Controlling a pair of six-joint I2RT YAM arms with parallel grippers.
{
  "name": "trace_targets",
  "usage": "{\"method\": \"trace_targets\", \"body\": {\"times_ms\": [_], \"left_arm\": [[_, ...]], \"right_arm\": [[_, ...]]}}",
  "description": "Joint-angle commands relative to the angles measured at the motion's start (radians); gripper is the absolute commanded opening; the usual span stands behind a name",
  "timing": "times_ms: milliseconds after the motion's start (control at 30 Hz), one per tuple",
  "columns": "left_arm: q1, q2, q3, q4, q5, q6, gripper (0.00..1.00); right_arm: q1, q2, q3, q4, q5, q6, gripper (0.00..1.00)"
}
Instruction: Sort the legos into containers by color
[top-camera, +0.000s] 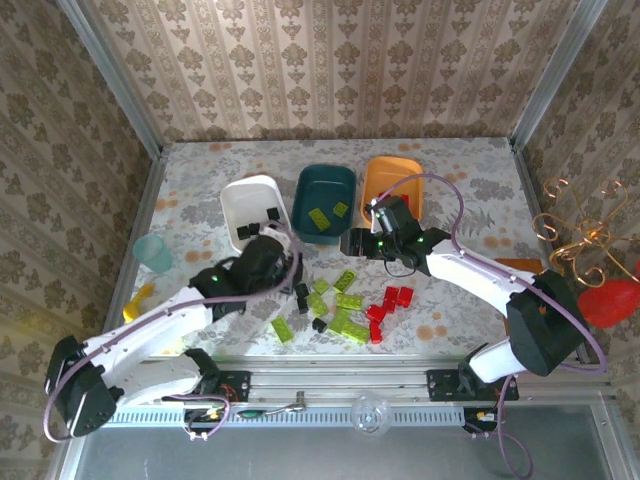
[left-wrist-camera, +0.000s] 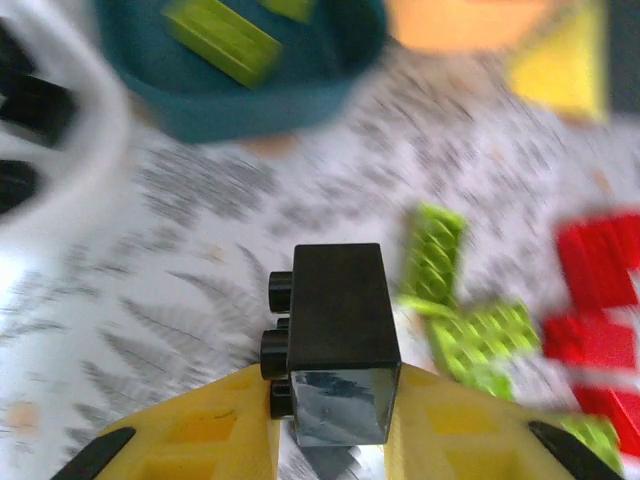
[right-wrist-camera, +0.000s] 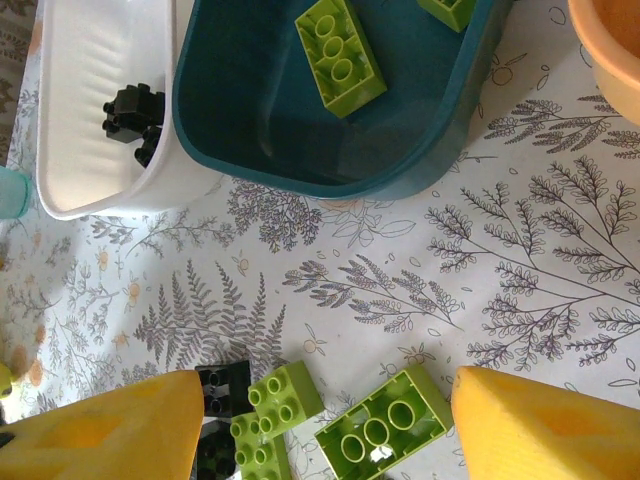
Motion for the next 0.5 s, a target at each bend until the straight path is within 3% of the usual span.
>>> {"method": "trace_targets", "body": {"times_ms": [0,200,467], "left_arm": [[0.154,0.005,0.016,0.074,0.044,0.011,0.31],[0.415,0.171,0.087,0.174,0.197,0.006,0.32],[0.493,0.397,0.212,0.181,0.231,0.010,0.42]], "right_arm": [[-0.006,-0.044,-0.019,-0.012,0.031,0.002,0.68],[-0.006,-0.057,-0.042,-0.026,0.031,-0.001,0.68],[-0.005,-0.130,-0.083,-0.046,0.024,-0.014,0.68]]}}
